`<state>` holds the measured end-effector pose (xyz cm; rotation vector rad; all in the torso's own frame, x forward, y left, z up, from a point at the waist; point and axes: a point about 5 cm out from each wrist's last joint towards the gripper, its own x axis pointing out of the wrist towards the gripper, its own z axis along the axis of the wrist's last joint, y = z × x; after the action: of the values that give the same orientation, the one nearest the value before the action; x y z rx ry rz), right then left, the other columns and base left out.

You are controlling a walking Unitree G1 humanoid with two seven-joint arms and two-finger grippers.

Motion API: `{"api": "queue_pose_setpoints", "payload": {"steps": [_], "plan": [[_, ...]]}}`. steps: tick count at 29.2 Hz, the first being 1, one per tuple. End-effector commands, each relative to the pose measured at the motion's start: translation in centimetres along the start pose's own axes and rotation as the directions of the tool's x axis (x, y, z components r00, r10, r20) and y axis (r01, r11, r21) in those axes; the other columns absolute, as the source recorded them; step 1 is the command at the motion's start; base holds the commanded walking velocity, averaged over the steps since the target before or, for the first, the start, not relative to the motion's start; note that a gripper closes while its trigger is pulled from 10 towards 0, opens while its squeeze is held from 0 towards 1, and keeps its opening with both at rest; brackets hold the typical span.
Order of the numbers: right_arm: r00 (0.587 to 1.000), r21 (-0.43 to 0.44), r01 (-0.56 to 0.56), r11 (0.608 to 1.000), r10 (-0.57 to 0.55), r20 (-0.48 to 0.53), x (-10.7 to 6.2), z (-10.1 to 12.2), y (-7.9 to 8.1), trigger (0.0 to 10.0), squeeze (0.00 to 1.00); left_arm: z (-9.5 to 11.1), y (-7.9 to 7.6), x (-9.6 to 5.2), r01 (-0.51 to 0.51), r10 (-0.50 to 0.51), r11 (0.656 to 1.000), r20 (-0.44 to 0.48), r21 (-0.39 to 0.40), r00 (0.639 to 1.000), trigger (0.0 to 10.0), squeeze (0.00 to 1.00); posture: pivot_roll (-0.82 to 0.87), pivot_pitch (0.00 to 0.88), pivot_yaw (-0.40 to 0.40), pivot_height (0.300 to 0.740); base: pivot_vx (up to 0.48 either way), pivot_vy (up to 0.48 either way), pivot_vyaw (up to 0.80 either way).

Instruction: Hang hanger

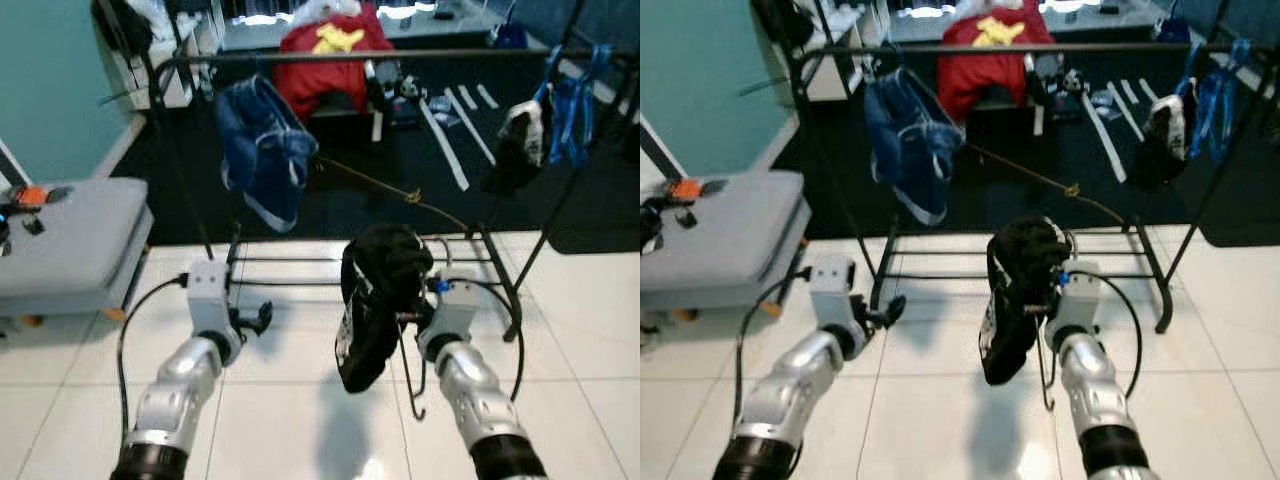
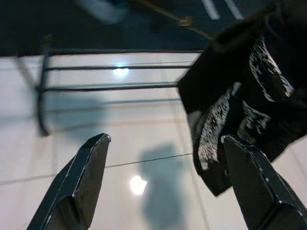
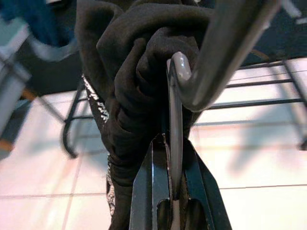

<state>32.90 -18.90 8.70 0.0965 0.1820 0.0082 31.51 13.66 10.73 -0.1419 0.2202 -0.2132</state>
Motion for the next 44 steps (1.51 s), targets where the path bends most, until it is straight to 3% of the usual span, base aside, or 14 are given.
{"api": "queue_pose_setpoints", "payload": {"steps": [1, 9, 11, 12, 13, 16, 23, 27, 34, 37, 41, 42, 43, 44], "plan": [[0.999, 0.019, -0.006, 1.0, 0.005, 0.048, 0.2, 1.3, 0.2, 10.0, 0.0, -0.1, 0.2, -0.1, 0.004, -0.004, 1.0, -0.01, 0.005, 1.0, 10.0, 0.0, 0.03, 0.09, 0.042, 0.74, 0.0, 0.0, 0.0], [0.992, -0.041, -0.1, 0.994, 0.103, 0.077, 0.5, 3.0, 0.5, 10.0, 0.0, -0.1, -0.3, 0.1, 0.045, -0.044, 0.998, -0.022, 0.045, 0.999, 10.0, 0.0, 0.03, 0.088, 0.05, 0.74, 0.0, 0.0, 0.0], [0.957, -0.182, -0.283, 0.942, 0.289, 0.006, 0.0, 2.7, 1.3, 10.0, 0.0, 0.4, -0.3, 0.3, 0.042, -0.042, 0.997, 0.001, 0.06, 0.999, 10.0, 0.0, 0.03, 0.087, 0.05, 0.74, 0.0, 0.0, 0.0], [0.911, -0.277, -0.406, 0.871, 0.41, -0.046, -0.6, 2.4, 1.9, 10.0, 0.0, 0.7, -0.1, 0.4, 0.038, -0.039, 0.996, 0.013, 0.077, 0.999, 10.0, 0.0, 0.03, 0.087, 0.05, 0.74, 0.0, 0.0, 0.0], [0.911, -0.277, -0.406, 0.871, 0.41, -0.046, -0.6, 2.4, 1.9, 10.0, 0.0, 0.7, -0.1, 0.4, 0.038, -0.039, 0.996, 0.013, 0.077, 0.999, 10.0, 0.0, 0.03, 0.087, 0.05, 0.74, 0.0, 0.0, 0.0], [0.803, -0.382, -0.574, 0.724, 0.589, -0.09, -1.9, 2.7, 2.3, 10.0, 0.0, 1.6, 0.9, 0.5, 0.002, -0.008, 0.995, 0.061, 0.097, 0.998, 10.0, 0.0, 0.03, 0.087, 0.058, 0.74, 0.0, 0.0, 0.0], [0.721, -0.321, -0.648, 0.691, 0.692, 0.033, -3.2, 5.1, 1.4, 10.0, 0.0, 4.1, 4.6, 0.0, -0.173, 0.138, 0.97, 0.199, 0.17, 0.97, 10.0, 0.0, 0.03, 0.089, 0.064, 0.74, 0.0, 0.0, 0.0], [0.707, -0.337, -0.629, 0.7, 0.696, 0.127, -3.8, 7.3, -1.5, 10.0, 0.0, 7.5, 9.7, -1.8, -0.347, 0.275, 0.918, 0.319, 0.194, 0.907, 10.0, 0.0, 0.03, 0.091, 0.063, 0.74, 0.0, 0.0, 0.0], [0.626, -0.272, -0.723, 0.635, 0.768, 0.131, -4.6, 8.2, -2.7, 10.0, 0.0, 8.5, 11.3, -3.6, -0.345, 0.25, 0.905, 0.345, 0.248, 0.905, 10.0, 0.0, 0.04, 0.093, 0.054, 0.74, 0.0, 0.0, 0.0], [0.529, -0.225, -0.811, 0.539, 0.842, 0.111, -5.5, 8.6, -3.2, 10.0, 0.0, 8.5, 11.5, -4.5, -0.257, 0.179, 0.95, 0.36, 0.18, 0.916, 10.0, 0.0, 0.05, 0.096, 0.045, 0.74, 0.0, 0.0, 0.0], [0.507, -0.211, -0.83, 0.516, 0.856, 0.096, -5.7, 8.6, -3.3, 10.0, 0.0, 8.6, 10.9, -4.4, -0.196, 0.134, 0.972, 0.378, 0.132, 0.916, 10.0, 0.0, 0.05, 0.093, 0.044, 0.74, 0.0, 0.0, 0.0], [0.491, -0.2, -0.847, 0.493, 0.869, 0.062, -5.9, 8.3, -3.4, 10.0, 0.0, 8.8, 9.7, -4.0, -0.091, 0.054, 0.993, 0.391, 0.076, 0.919, 10.0, 0.55, 0.05, 0.092, 0.048, 0.74, 0.0, 0.0, 0.0], [0.482, -0.211, -0.856, 0.473, 0.876, 0.01, -6.1, 8.0, -3.6, 10.0, 0.0, 8.9, 8.2, -3.5, 0.023, -0.045, 0.998, 0.395, 0.061, 0.917, 10.0, 1.0, 0.04, 0.09, 0.052, 0.74, 0.0, 0.0, 0.0], [0.477, -0.233, -0.86, 0.455, 0.878, -0.047, -6.3, 7.7, -3.9, 10.0, 0.0, 8.8, 6.9, -3.0, 0.112, -0.134, 0.991, 0.386, 0.079, 0.913, 10.0, 1.0, 0.04, 0.09, 0.056, 0.74, 0.0, 0.0, 0.0]]}}
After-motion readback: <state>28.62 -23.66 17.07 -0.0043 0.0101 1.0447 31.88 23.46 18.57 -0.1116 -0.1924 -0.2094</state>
